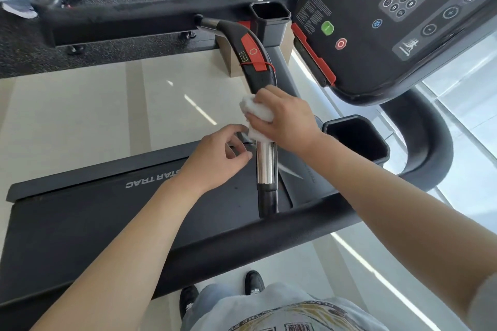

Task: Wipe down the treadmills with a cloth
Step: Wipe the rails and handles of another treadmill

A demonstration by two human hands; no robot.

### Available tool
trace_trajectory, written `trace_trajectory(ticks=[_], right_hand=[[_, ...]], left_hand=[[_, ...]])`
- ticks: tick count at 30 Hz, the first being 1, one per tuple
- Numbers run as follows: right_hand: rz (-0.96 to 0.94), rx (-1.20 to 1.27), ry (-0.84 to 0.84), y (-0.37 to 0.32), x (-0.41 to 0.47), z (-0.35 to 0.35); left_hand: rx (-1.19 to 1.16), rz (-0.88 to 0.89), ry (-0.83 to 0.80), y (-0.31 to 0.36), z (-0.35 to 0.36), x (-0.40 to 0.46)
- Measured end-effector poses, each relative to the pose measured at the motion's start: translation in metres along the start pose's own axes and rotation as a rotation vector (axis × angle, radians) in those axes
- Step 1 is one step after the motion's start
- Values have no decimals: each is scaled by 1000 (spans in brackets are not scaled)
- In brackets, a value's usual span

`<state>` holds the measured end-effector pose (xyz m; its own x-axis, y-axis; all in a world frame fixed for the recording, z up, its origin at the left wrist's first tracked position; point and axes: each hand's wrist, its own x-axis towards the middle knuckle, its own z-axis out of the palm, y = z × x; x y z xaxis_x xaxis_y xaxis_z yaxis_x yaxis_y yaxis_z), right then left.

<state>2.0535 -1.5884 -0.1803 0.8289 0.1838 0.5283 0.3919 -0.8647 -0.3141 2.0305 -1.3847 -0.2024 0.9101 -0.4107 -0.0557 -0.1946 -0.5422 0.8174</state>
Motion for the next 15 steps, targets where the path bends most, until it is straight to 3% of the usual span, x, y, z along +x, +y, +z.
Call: trace_trajectory(ticks=[3, 9, 12, 15], right_hand=[[-20, 0, -24, -7, -14, 1], [-279, 50, -278, -21, -79, -15], [-302, 58, -388, -20, -84, -29], [-247, 120, -371, -21, -74, -46]], left_hand=[[9, -31, 41, -5, -2, 3], [26, -13, 53, -6, -3, 5], [29, -1, 12, -5, 0, 5], [24, 8, 10, -3, 1, 5]])
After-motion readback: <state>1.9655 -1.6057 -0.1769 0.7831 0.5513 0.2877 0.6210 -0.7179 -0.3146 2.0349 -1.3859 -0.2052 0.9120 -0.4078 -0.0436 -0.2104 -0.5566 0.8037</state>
